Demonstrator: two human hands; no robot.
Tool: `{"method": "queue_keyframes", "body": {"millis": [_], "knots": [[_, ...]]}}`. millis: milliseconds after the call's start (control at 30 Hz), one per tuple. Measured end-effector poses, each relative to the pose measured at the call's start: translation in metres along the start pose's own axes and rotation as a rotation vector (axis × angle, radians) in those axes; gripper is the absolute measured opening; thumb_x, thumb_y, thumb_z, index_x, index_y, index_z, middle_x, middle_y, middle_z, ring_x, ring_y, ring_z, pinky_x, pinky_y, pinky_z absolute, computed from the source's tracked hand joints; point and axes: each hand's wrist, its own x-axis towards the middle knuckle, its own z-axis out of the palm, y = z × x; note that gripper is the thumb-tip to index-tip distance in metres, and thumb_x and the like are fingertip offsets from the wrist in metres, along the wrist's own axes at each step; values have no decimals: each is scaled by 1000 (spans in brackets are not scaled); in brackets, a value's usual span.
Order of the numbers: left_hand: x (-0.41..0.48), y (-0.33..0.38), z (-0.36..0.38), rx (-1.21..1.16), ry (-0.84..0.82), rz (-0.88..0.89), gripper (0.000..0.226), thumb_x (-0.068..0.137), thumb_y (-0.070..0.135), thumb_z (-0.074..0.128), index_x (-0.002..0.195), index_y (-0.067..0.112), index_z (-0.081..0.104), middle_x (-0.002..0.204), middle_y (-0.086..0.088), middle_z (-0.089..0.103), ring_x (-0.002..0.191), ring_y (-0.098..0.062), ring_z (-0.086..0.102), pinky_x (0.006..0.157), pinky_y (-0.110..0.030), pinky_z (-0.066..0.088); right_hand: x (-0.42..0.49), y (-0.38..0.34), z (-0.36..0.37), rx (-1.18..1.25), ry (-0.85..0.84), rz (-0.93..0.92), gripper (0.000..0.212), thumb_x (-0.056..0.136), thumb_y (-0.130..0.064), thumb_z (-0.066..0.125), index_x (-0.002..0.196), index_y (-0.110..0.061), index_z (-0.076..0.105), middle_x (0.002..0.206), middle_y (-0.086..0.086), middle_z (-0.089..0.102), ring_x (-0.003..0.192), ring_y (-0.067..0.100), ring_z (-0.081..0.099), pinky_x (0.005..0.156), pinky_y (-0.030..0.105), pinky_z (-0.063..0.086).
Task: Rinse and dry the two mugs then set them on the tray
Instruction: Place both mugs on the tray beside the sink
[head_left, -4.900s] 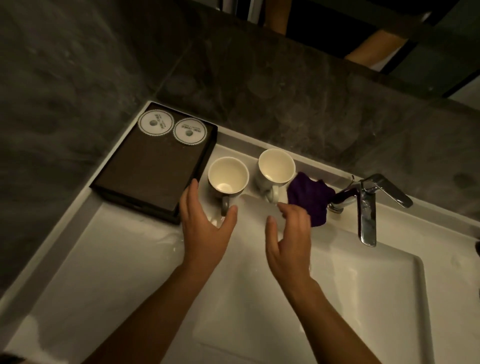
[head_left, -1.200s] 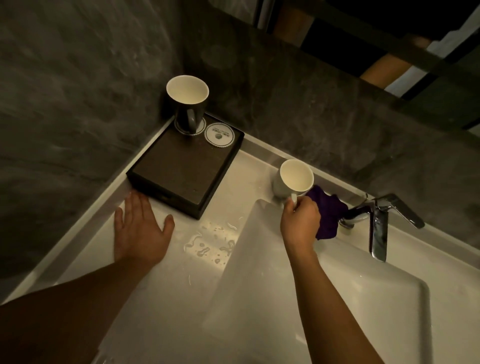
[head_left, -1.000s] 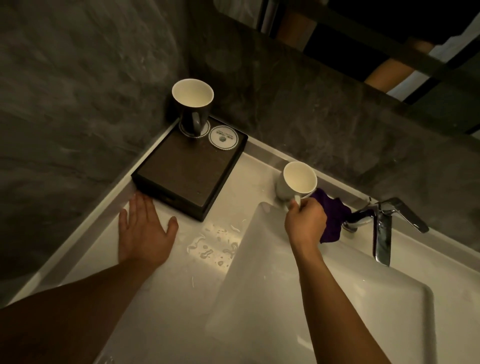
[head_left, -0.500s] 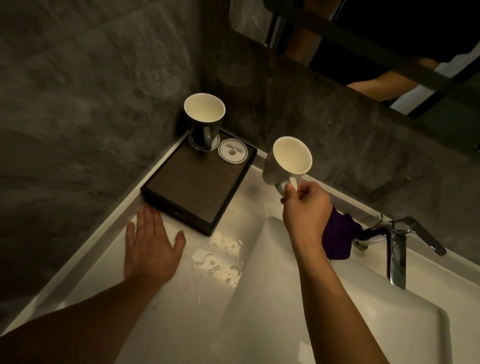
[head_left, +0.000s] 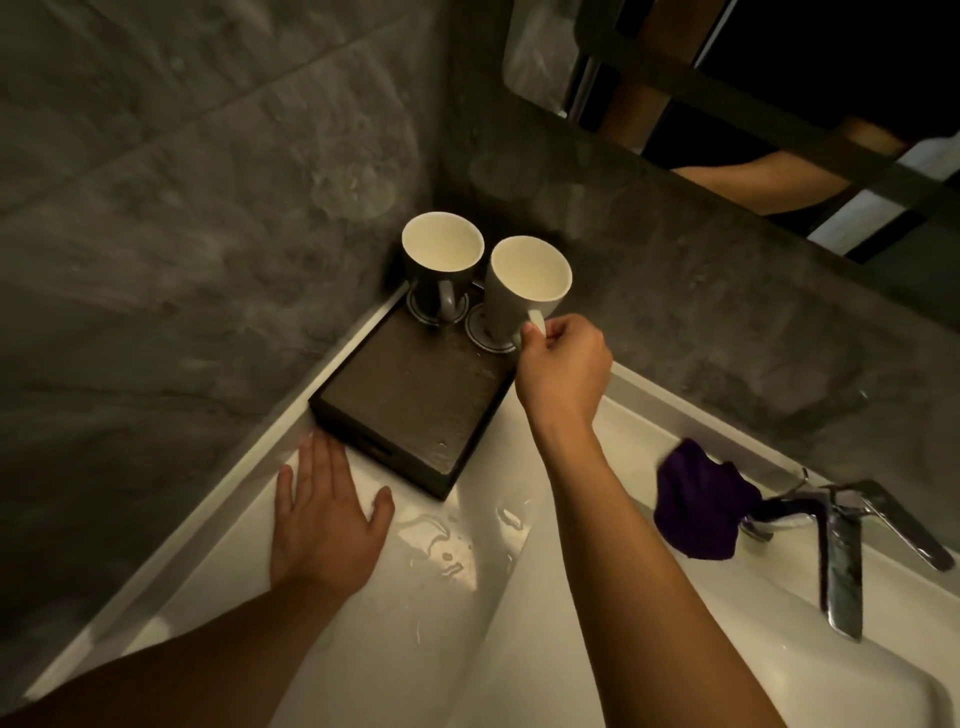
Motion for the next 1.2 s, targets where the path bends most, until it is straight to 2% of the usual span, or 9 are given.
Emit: {"method": "queue_keyframes", "body": {"millis": [133, 333, 433, 500, 567, 667, 833, 1067, 1200], "knots": [[0, 0, 0, -14, 5, 1, 91, 96, 64, 21, 165, 4, 11, 173, -16, 15, 161, -27, 11, 130, -49, 13, 0, 1, 11, -18, -2, -2, 19, 93, -29, 70, 82, -14, 66, 81, 3, 67, 76, 22, 64, 65, 36, 53], [0, 1, -2, -22, -8, 7, 91, 96, 65, 18, 165, 5, 9, 174, -15, 12, 162, -27, 8, 130, -49, 12, -5, 3, 14, -20, -19, -50, 21, 94, -29, 70, 82, -14, 62, 82, 4, 66, 75, 21, 62, 62, 31, 43], [0, 1, -2, -29, -2, 2, 91, 96, 64, 18, 164, 5, 11, 174, -16, 13, 162, -27, 9, 130, -50, 13, -6, 7, 13, -23, -55, -100, 23, 93, -36, 71, 84, -16, 63, 83, 2, 66, 76, 18, 63, 67, 38, 55], [0, 1, -1, -23, -5, 3, 91, 96, 65, 18, 165, 5, 9, 174, -15, 11, 162, -27, 8, 130, -50, 13, -8, 7, 8, -51, -86, -106, 25, 92, -42, 71, 95, -17, 66, 94, -1, 67, 81, 14, 62, 70, 34, 55], [0, 1, -1, -26, -5, 5, 91, 96, 65, 19, 164, 5, 9, 174, -15, 11, 162, -26, 8, 130, -50, 13, -15, 7, 3, -83, -46, -154, 31, 92, -42, 72, 109, -17, 64, 106, -2, 62, 88, 10, 58, 72, 26, 48], [-1, 1, -1, -25, 0, 7, 91, 96, 64, 22, 164, 5, 11, 173, -16, 12, 161, -27, 9, 130, -50, 14, -31, 0, 2, -55, 41, -330, 24, 94, -31, 71, 109, -15, 63, 105, 1, 60, 86, 8, 54, 71, 21, 44], [-1, 1, 0, -48, 12, 3, 91, 95, 62, 26, 164, 4, 16, 173, -17, 17, 161, -28, 15, 129, -51, 17, -41, -24, 26, -82, -122, -357, 28, 99, -34, 63, 118, -14, 66, 111, 4, 67, 97, 17, 62, 84, 31, 53], [0, -1, 0, -48, 18, 6, 91, 95, 64, 24, 164, 5, 14, 173, -16, 16, 161, -27, 14, 129, -50, 16, -30, -36, 45, -125, -157, -346, 21, 103, -25, 58, 114, -10, 69, 107, 8, 72, 94, 24, 68, 83, 39, 58], [0, 0, 2, -45, 24, 5, 90, 95, 62, 28, 164, 4, 17, 172, -16, 19, 160, -28, 18, 128, -51, 19, -28, -37, 46, -130, -159, -348, 21, 103, -23, 58, 115, -10, 69, 110, 9, 72, 96, 24, 68, 86, 38, 56]]}}
